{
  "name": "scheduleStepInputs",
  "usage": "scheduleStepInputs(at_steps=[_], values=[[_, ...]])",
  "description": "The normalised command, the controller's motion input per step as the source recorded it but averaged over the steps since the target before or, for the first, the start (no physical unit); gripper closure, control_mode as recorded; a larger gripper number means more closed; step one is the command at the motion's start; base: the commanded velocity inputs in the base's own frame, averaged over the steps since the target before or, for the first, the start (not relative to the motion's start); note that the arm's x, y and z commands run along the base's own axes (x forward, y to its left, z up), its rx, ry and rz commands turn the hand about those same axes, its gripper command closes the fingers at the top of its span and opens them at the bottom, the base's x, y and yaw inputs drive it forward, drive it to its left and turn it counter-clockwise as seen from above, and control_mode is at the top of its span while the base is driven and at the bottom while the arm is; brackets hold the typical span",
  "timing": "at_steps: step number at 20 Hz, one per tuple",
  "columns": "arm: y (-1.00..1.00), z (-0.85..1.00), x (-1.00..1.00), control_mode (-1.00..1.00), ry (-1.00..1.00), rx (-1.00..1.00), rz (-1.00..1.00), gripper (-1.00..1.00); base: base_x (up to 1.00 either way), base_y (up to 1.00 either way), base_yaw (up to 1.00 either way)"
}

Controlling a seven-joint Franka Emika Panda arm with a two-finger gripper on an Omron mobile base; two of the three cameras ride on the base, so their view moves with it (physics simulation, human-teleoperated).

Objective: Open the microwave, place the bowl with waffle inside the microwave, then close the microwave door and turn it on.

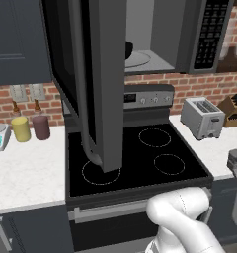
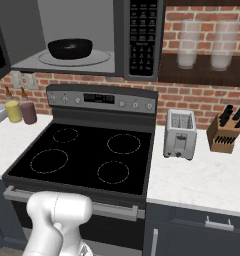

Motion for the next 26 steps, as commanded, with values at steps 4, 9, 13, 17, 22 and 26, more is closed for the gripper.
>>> scheduleStepInputs(at_steps=[4, 9, 13, 17, 22, 26], values=[[0.3, -0.04, 0.0, -1.0, 0.0, -0.06, -0.17, 1.0, 0.0, 0.0, 0.0], [0.56, -0.09, 0.0, -1.0, -0.07, -0.14, -0.13, 1.0, 0.0, 0.0, 0.0], [0.6, 0.0, 0.0, -1.0, -0.19, -0.15, -0.11, 1.0, 0.0, 0.0, 0.0], [0.65, 0.0, 0.0, -1.0, -0.15, -0.14, -0.12, 1.0, 0.0, 0.0, 0.0], [0.71, -0.08, 0.08, -1.0, -0.05, -0.14, -0.13, 1.0, 0.0, 0.0, 0.0], [0.77, -0.38, 0.62, -1.0, 0.02, -0.12, -0.11, 1.0, 0.0, 0.0, 0.0]])
